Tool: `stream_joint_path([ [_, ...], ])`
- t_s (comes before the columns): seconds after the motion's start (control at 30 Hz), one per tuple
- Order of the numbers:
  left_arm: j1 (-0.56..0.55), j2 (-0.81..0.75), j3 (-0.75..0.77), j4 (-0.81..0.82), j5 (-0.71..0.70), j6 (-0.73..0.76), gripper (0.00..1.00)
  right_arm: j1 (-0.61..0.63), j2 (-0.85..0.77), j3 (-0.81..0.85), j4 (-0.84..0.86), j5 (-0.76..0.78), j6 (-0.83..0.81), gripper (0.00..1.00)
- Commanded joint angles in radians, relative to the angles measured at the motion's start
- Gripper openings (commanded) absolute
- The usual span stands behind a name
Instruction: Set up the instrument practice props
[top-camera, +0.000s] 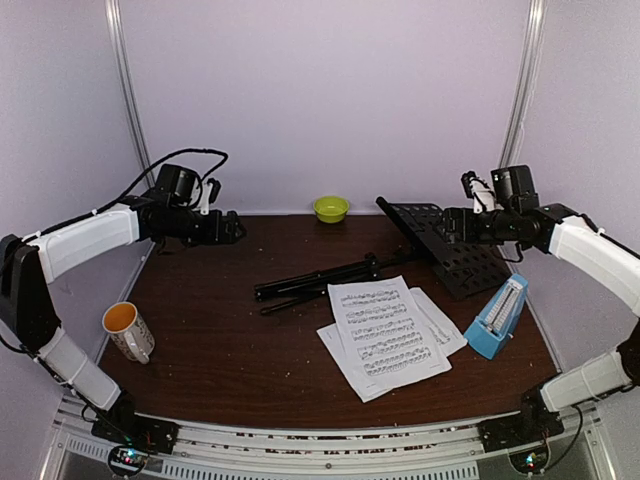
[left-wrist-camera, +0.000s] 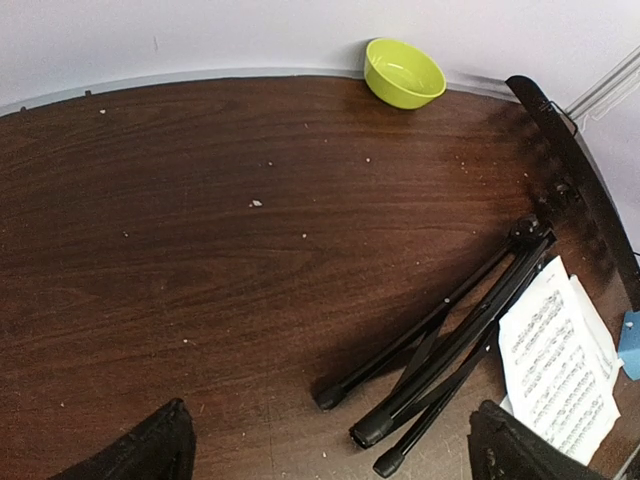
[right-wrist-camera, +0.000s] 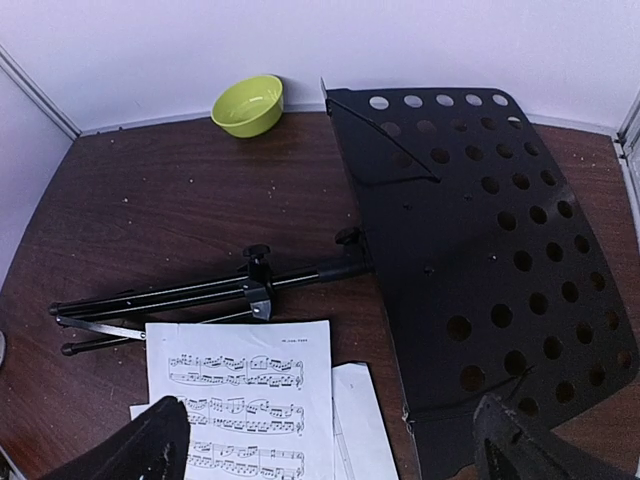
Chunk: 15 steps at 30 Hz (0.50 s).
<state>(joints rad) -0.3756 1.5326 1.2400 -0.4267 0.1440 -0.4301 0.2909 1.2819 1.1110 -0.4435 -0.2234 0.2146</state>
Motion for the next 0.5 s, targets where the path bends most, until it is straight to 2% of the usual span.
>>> stream_joint_path([
  [0.0,-0.008,0.006,0.039,0.056,0.001,0.001,0.98,0.007,0.12,0.132,-0.106,0.01,-0.008,1.0],
  [0.47,-0.011,0.009,0.029,0.074,0.057,0.029,0.98,-0.019,0.459,0.422,-0.306,-0.076,-0.052,0.98],
])
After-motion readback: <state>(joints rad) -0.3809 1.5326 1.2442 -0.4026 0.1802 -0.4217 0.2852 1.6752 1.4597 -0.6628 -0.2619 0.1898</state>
